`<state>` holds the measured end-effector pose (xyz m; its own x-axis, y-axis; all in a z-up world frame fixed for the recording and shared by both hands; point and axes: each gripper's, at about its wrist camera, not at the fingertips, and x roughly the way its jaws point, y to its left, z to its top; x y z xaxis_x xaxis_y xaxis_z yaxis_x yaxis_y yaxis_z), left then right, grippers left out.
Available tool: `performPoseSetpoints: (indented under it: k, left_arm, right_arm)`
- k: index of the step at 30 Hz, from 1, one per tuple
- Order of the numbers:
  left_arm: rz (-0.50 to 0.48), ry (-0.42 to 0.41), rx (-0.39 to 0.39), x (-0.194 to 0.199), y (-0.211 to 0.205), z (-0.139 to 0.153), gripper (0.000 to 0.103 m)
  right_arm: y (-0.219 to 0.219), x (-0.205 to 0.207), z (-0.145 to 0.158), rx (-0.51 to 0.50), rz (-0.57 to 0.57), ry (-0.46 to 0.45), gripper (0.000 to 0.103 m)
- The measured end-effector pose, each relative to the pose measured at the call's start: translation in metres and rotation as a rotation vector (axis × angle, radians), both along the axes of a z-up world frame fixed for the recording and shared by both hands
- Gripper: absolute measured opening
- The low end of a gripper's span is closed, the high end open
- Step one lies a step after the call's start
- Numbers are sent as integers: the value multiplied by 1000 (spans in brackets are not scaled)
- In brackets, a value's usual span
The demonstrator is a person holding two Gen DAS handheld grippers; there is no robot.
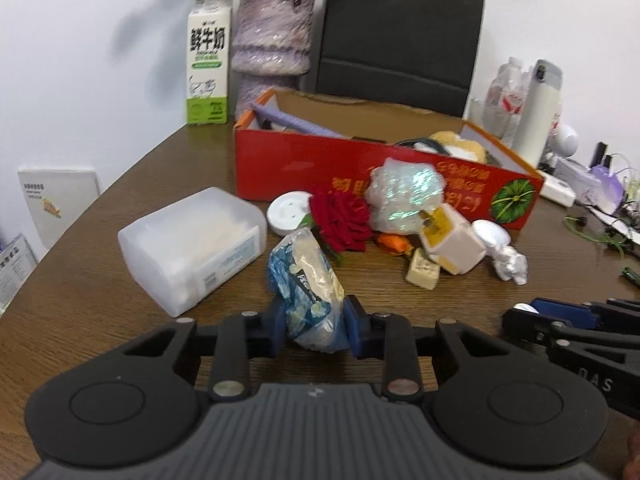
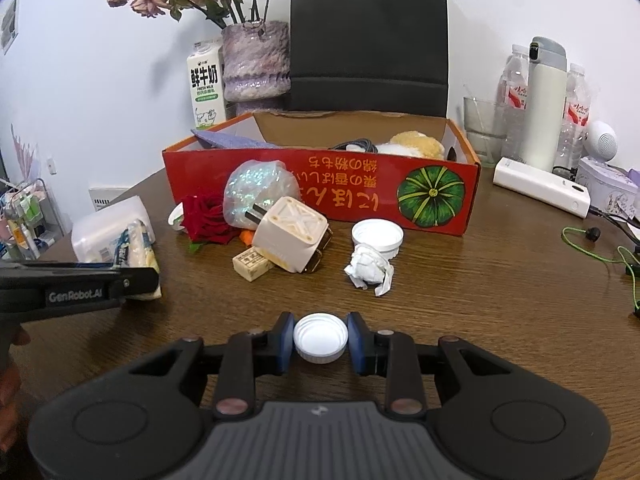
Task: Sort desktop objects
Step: 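Carry the white lid and blue wrapper into the cardboard box and release both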
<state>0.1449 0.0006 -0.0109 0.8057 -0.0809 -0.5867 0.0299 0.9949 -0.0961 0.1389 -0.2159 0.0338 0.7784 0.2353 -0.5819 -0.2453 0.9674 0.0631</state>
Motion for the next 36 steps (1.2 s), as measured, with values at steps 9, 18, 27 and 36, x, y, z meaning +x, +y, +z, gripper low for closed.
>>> performPoseSetpoints:
  k: [9, 18, 27, 36]
  left_arm:
    - [-12, -45, 5, -9, -2, 5, 30]
    - [-37, -64, -16, -14, -4, 17, 30]
    - [-80, -88, -53, -6, -9, 48, 30]
    - [-77, -198, -79, 32, -25, 87, 31]
  right_arm:
    - [0, -5, 4, 0, -3, -29, 28]
    - [-1, -8, 14, 14, 9, -58, 28]
    - [2, -2, 47, 12, 32, -124, 28]
    - [-2, 39, 86, 66, -2, -211, 28]
